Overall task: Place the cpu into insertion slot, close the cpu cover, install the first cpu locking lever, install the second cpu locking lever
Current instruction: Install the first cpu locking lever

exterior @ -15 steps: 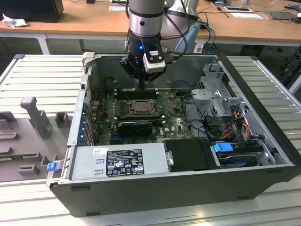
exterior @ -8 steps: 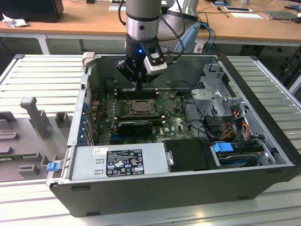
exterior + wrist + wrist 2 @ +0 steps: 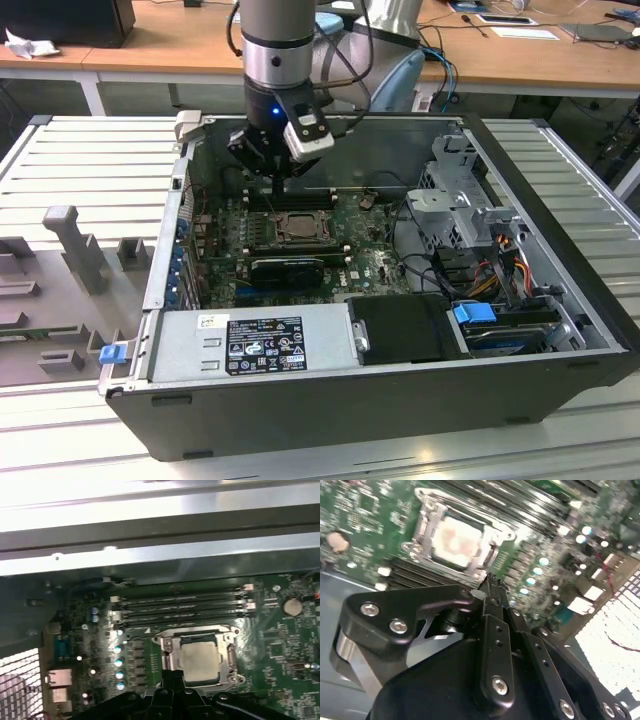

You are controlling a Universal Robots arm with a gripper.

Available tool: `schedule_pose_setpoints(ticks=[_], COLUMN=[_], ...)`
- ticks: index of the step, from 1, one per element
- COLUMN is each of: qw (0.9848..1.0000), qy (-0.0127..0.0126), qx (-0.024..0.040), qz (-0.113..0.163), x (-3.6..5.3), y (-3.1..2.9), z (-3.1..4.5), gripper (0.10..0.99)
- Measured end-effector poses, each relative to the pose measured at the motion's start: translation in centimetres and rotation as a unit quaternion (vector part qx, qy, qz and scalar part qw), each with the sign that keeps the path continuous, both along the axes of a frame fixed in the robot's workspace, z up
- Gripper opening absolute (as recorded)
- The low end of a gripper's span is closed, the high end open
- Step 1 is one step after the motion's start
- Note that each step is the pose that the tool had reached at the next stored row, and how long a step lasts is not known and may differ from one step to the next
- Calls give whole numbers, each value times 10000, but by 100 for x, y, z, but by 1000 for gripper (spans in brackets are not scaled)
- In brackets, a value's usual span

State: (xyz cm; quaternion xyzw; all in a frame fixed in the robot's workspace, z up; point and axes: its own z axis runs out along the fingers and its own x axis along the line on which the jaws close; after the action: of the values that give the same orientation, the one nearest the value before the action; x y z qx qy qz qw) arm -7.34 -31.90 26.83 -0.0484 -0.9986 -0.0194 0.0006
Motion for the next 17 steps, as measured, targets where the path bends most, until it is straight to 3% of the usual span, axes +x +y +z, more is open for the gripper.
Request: schedule_pose_setpoints(ticks=[2, 5, 12, 17], qw=[10000, 10000, 10000, 10000], qy=[-7, -8, -7, -7], qx=[0, 5, 10, 10], qz=[0, 0, 2, 33], x=[-164, -267, -389, -407], y=[2, 16, 100, 263], z=[-11, -26, -78, -105], gripper=[102, 102, 102, 102])
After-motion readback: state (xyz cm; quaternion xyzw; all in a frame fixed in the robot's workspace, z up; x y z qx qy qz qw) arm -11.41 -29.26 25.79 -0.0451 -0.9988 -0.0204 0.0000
